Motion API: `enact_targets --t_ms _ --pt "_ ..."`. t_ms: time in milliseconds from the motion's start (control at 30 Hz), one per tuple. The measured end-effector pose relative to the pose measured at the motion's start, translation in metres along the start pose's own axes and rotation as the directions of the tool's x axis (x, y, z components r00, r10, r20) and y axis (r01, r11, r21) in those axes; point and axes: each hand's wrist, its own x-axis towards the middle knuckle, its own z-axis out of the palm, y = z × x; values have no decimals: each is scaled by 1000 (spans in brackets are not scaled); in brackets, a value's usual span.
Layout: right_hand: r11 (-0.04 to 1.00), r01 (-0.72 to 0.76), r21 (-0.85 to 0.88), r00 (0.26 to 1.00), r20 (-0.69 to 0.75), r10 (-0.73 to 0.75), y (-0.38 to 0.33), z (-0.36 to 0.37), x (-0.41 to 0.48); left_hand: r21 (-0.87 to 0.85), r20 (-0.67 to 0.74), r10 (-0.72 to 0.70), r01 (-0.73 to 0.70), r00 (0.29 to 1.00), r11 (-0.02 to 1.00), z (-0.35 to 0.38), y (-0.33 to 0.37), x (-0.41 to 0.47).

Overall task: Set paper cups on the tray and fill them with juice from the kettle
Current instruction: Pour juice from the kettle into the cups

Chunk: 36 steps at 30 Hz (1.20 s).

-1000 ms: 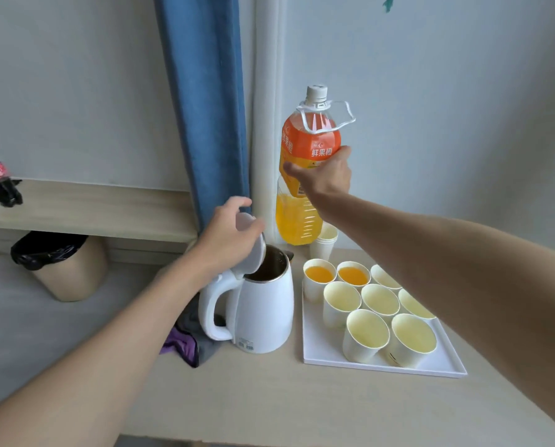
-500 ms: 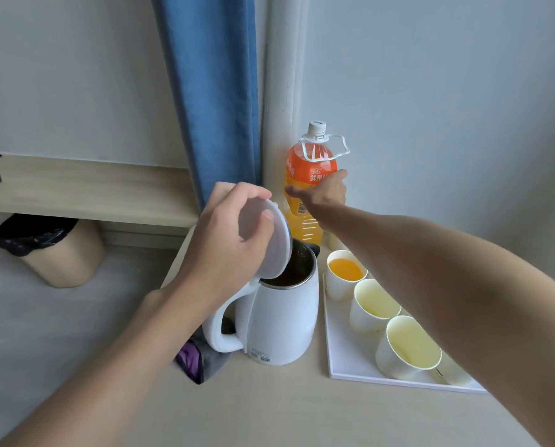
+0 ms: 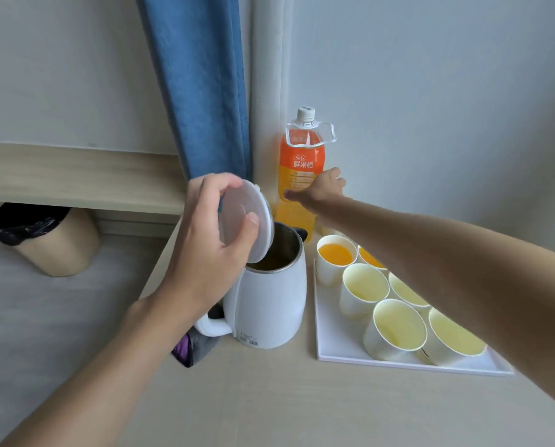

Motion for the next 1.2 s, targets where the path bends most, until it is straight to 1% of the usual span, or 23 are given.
enact_targets --t_ms 67,133,167,233,300,367,433,567,700,767,833,900,933,1000,1033,1067,1100,1133,1200 --pt "994 83 68 995 -52 -79 4 -16 -23 26 7 27 -28 1000 999 6 -3 -9" --pt "972 131 195 989 -93 -115 8 -34 -50 40 76 8 -11 997 999 9 -6 -12" --pt "954 127 270 989 -109 -100 10 -40 -64 61 130 -11 3 991 998 10 -6 -12" --pt "923 106 369 990 -124 -64 14 -49 -93 166 239 -62 22 969 986 12 -2 -10" --pt "904 100 416 993 -104 -62 18 -50 -124 342 318 -138 22 938 940 14 3 -6" --pt "895 103 435 995 -38 -96 23 -48 -155 467 367 -229 35 902 884 17 8 0" --pt "900 83 428 991 57 -119 28 -43 -179 526 410 -298 44 862 849 21 11 4" --pt "917 -64 394 965 259 -44 35 -35 -200 629 467 -395 17 791 777 27 8 9" --pt "927 -127 354 936 351 -6 37 -33 -206 607 516 -426 34 743 794 26 4 18" --pt "929 -177 326 907 421 25 35 -31 -210 562 525 -433 83 733 823 23 6 18" --pt "919 -238 315 870 490 57 32 -29 -214 500 447 -435 185 781 846 16 8 13" --pt "897 -296 328 832 550 73 29 -26 -217 457 326 -491 320 808 830 9 6 4" --pt "883 -318 345 818 571 71 28 -25 -217 472 279 -547 383 790 794 7 4 0" --pt "852 -361 378 797 600 72 24 -23 -219 553 216 -631 439 745 707 2 5 -7" --pt "842 -376 387 790 609 72 22 -23 -221 570 198 -636 441 746 693 -1 4 -9" --pt "835 -386 393 785 616 73 21 -22 -224 557 203 -634 444 746 702 -4 5 -9" --pt "828 -396 396 780 622 76 20 -22 -226 515 229 -638 465 735 721 -8 6 -9" --pt "820 -413 397 771 632 82 20 -21 -230 444 272 -660 517 700 732 -11 7 -10" --pt "792 -454 409 756 647 99 20 -20 -238 288 375 -709 652 597 701 -15 13 -12"
